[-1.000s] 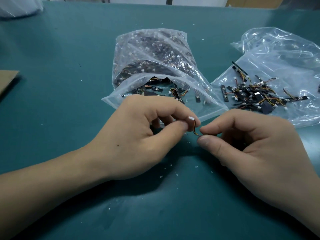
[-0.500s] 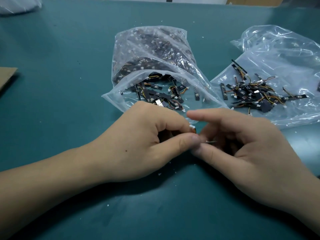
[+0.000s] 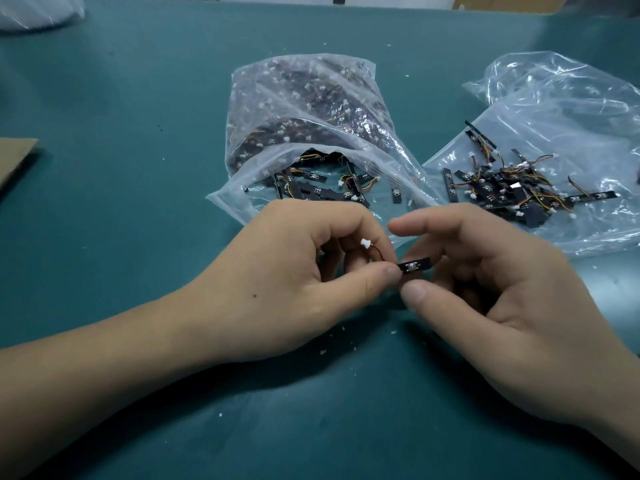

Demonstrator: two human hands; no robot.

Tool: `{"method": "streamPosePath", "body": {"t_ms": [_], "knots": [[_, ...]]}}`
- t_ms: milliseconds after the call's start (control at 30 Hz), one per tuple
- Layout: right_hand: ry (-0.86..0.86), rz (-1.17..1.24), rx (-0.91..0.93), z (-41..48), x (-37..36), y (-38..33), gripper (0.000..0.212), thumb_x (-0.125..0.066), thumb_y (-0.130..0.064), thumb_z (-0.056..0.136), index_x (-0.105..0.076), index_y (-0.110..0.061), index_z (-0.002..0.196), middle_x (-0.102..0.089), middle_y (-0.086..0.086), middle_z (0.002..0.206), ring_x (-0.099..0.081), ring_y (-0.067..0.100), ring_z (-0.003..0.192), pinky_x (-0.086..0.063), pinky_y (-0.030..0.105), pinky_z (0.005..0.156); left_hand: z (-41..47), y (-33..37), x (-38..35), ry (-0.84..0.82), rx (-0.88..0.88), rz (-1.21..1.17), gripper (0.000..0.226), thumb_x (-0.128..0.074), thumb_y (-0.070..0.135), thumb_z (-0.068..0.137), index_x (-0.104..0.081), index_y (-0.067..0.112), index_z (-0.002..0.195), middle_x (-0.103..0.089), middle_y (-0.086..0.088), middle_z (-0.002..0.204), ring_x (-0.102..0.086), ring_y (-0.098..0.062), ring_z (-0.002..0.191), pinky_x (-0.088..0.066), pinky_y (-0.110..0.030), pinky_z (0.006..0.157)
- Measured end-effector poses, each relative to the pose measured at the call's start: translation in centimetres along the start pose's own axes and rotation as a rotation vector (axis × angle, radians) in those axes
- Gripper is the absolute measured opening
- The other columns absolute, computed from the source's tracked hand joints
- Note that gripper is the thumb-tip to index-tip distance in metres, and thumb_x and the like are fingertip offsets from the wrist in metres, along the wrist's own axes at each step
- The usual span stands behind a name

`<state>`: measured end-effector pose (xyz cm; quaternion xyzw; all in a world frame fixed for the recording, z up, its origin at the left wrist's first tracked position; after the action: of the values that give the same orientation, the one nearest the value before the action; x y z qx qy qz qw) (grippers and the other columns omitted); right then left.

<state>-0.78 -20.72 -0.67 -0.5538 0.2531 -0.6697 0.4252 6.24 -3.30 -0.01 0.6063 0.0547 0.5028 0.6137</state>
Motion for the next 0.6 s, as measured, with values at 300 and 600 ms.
{"method": "streamPosePath", "body": {"t_ms": [300, 600], "knots": [[-0.023, -0.127, 0.117, 0.30, -0.12, -0.76, 0.027, -0.082, -0.040, 0.085, -0.064, -0.026, 0.099, -0.063, -0.010, 0.101, -0.056, 0.005, 0.074, -0.037, 0.007, 0.065, 0.09, 0.84, -0.92, -0.112, 0.096, 0.206, 0.010, -0.074, 0.033, 0.089, -0.077, 0.024, 0.093, -0.044, 0.028, 0.059, -0.047, 0.008, 0.058, -0.030, -0.008, 0.064], [0.018, -0.252, 0.204, 0.32, -0.10, -0.92, 0.006, -0.075, -0.022, 0.092, -0.078, -0.020, 0.097, -0.068, -0.004, 0.117, -0.067, 0.012, 0.101, -0.048, 0.022, 0.090, 0.12, 0.89, -0.90, -0.139, -0.016, 0.367, 0.012, -0.074, 0.029, 0.093, -0.077, 0.020, 0.100, -0.068, 0.009, 0.083, -0.062, -0.013, 0.077, -0.043, -0.024, 0.071]]}}
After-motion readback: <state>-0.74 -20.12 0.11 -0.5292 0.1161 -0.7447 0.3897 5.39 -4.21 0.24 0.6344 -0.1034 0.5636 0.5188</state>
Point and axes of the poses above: each hand's wrist, its own z-axis towards the middle knuckle, its own x-axis out of the back of the hand, y = z × x, the point moved 4 cm from there along z, towards the middle knuckle
